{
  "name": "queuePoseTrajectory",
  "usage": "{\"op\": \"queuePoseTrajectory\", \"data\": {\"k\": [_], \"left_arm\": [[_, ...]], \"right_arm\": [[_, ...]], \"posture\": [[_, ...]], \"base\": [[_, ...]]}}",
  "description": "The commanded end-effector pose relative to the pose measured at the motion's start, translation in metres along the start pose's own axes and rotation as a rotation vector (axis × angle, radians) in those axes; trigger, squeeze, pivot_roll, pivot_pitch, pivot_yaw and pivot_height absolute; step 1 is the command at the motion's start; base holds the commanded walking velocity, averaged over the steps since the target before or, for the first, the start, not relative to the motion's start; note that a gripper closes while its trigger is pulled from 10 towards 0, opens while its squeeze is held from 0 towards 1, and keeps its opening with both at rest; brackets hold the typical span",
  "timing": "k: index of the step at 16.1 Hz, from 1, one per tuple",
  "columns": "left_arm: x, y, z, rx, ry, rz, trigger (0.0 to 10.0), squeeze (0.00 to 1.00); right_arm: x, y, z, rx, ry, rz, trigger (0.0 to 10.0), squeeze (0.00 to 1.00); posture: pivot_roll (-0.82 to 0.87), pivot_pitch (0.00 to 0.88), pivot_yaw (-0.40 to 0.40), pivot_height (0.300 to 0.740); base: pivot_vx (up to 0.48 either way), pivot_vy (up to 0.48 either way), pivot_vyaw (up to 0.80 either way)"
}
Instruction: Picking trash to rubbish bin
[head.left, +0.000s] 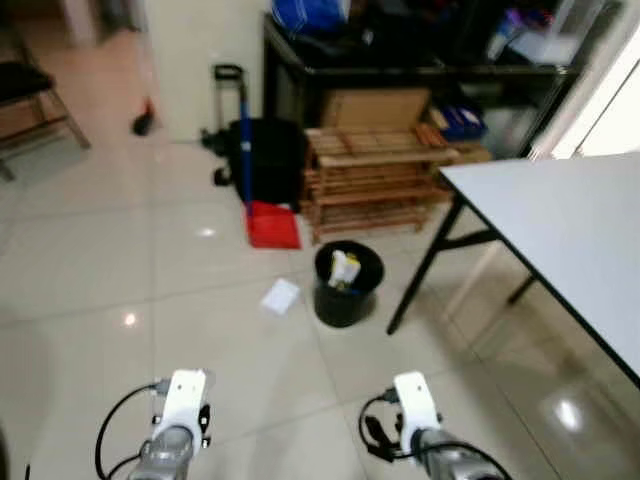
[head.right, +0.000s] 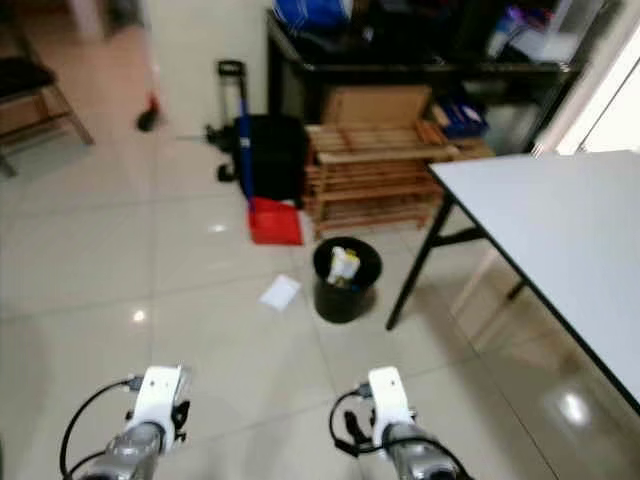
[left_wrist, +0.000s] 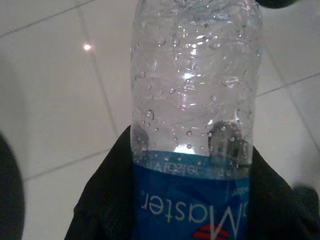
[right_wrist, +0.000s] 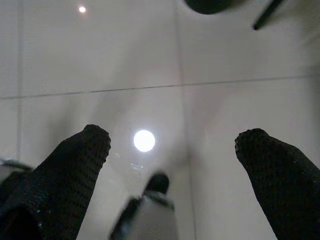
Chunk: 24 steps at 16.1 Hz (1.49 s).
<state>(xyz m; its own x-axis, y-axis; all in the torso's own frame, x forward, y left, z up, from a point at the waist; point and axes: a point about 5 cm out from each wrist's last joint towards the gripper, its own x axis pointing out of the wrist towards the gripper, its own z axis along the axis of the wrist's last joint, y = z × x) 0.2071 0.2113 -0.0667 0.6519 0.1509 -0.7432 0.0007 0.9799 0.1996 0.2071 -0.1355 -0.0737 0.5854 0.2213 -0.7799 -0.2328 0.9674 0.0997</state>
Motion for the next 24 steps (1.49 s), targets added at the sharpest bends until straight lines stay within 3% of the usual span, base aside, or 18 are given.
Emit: {"op": "queuePoseTrajectory", "data": {"k": [1, 24], "left_arm": [[0.0007, -0.0127, 0.0053, -0.007, -0.015, -0.027, 10.0, 0.00], [0.0002, -0.0138, 0.0034, -0.018, -0.014, -0.026, 10.0, 0.00]], "right_arm": [[-0.0025, -0.0123, 0.0011, 0.003, -0.005, -0.031, 10.0, 0.00], [-0.0024, -0.0115, 0.0010, -0.011, -0.001, -0.021, 10.0, 0.00]], "posture": [[0.03, 0.015, -0.095, 0.740], [0.04, 0.018, -0.106, 0.740]], "base": [[0.394, 0.000, 0.00], [0.390, 0.000, 0.00]]}}
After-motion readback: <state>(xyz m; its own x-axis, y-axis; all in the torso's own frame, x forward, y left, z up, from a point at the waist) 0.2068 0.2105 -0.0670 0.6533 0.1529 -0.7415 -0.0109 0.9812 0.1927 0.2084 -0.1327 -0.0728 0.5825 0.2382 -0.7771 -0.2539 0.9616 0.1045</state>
